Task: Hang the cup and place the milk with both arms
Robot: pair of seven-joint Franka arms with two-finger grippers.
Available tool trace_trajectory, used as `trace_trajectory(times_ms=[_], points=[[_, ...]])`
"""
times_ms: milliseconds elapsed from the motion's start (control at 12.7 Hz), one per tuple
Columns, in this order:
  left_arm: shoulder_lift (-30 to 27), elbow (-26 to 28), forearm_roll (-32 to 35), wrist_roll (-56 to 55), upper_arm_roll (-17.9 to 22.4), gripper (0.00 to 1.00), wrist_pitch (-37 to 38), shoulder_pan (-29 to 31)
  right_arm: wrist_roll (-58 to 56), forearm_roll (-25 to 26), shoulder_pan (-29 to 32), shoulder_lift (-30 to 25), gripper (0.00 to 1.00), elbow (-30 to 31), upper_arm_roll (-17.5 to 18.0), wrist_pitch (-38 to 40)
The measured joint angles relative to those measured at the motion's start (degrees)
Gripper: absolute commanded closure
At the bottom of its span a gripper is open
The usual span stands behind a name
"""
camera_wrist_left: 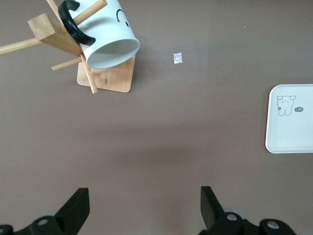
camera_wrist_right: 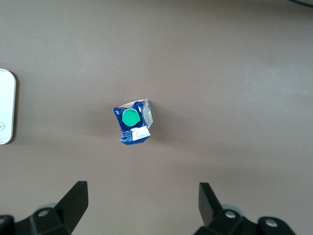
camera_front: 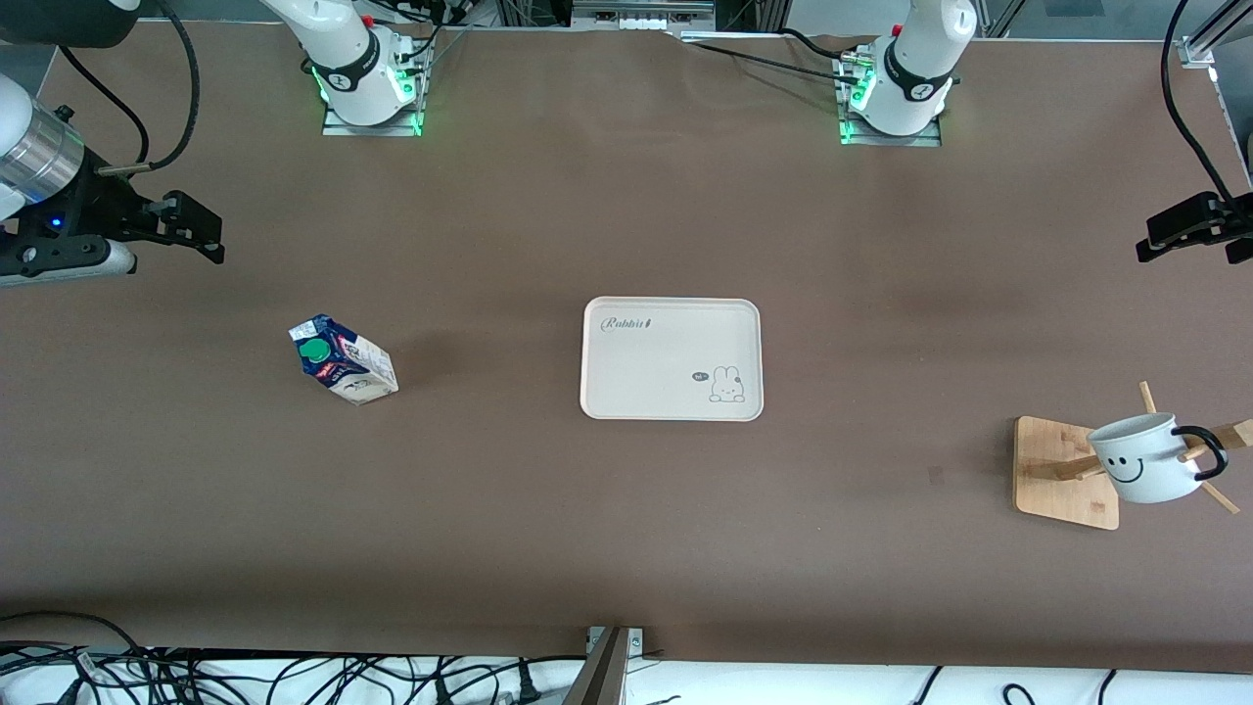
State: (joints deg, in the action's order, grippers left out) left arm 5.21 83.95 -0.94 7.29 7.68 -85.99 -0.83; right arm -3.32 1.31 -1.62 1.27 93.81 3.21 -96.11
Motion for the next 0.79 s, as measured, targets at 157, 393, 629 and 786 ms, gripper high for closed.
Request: trace_trajectory(times_ms=[157,393,629,786], points=[[-0.08,-0.08,0.00,-0.04,-0.41,0.00,-1.33,-0.05,0.00,0.00,0.00,0.00,0.00,0.00,0.00,0.00],[-0.28,-0.32,-0.09,-0.09,-1.14,0.00,-2.01,-0.08,0.00,0.00,0.00,0.00,0.00,0.00,0.00,0.00],[-0.27,-0.43,-0.09,-0.10,-1.53,0.00,-1.93,-0.10,0.00,0.00,0.00,0.00,0.00,0.00,0.00,0.00],[-0.28,-1.13,-0.09,-0.10,-1.67,0.00,-1.02,-0.13,0.00,0.00,0.00,0.00,0.00,0.00,0.00,0.00]])
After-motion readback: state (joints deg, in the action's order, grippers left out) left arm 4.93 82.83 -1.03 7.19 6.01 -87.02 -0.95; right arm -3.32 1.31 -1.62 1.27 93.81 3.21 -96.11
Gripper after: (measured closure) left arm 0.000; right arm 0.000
